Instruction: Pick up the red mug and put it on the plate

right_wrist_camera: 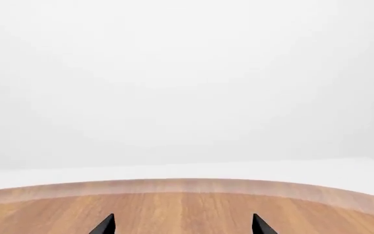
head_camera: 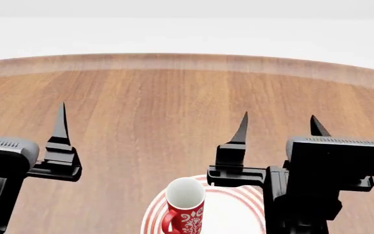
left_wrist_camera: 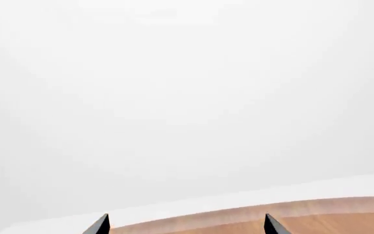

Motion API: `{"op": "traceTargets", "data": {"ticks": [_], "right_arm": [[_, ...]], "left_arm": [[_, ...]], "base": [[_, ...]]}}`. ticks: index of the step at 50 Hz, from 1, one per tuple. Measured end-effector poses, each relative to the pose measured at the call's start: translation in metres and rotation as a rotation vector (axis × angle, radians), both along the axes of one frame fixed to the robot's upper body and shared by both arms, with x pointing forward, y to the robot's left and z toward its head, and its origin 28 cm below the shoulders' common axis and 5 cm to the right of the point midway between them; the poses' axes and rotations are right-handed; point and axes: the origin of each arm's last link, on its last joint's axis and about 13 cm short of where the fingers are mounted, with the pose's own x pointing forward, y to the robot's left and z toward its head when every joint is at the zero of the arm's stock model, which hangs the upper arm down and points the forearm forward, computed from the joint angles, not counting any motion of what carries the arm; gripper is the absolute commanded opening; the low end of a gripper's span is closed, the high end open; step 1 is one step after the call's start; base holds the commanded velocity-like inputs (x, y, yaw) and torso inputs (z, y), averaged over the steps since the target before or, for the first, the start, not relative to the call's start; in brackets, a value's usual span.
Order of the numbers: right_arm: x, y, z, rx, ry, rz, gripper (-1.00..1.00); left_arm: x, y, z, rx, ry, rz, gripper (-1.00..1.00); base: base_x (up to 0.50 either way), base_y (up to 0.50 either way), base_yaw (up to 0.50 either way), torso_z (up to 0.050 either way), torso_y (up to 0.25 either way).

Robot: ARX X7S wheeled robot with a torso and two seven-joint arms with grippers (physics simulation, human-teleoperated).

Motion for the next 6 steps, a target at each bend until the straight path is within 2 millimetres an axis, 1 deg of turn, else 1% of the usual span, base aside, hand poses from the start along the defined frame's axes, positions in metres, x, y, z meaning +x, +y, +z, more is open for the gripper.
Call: {"op": "traceTargets", "data": {"ticks": [6], "right_arm": [[-0.0063, -0.0003, 0.0077, 0.002, -0.026, 0.002, 1.0]], "left_arm": [[-0.0044, -0.0019, 0.0072, 0.005, -0.02, -0.009, 1.0]], "base": [[0.0, 0.0, 0.0, 0.0, 0.0]]}}
